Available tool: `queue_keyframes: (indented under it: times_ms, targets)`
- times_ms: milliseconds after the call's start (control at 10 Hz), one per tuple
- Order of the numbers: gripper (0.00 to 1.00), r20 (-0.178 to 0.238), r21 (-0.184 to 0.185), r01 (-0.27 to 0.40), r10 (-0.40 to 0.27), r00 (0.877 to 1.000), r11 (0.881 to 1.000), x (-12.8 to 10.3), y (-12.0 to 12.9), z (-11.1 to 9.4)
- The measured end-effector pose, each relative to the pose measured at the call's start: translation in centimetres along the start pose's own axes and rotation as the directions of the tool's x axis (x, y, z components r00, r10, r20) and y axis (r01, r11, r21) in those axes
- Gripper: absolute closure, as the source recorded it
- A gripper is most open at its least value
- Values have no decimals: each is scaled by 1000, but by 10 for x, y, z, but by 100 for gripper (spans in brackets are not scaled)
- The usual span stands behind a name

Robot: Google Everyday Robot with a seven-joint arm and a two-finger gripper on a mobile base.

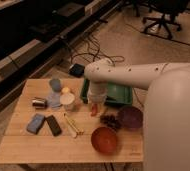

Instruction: Place pepper in paper cup

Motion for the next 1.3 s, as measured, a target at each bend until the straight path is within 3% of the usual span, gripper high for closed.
queue_keyframes:
  times_ms: [400,1100,1200,1300]
  targets:
    - [100,40,-92,38,-35,999,995,1,20,-20]
    - [100,42,-110,58,-54,998,992,3,26,-23]
    - [100,31,-135,55,-51,998,989,1,26,-22]
    - [100,20,-185,51,-48,999,982,-8,22,-19]
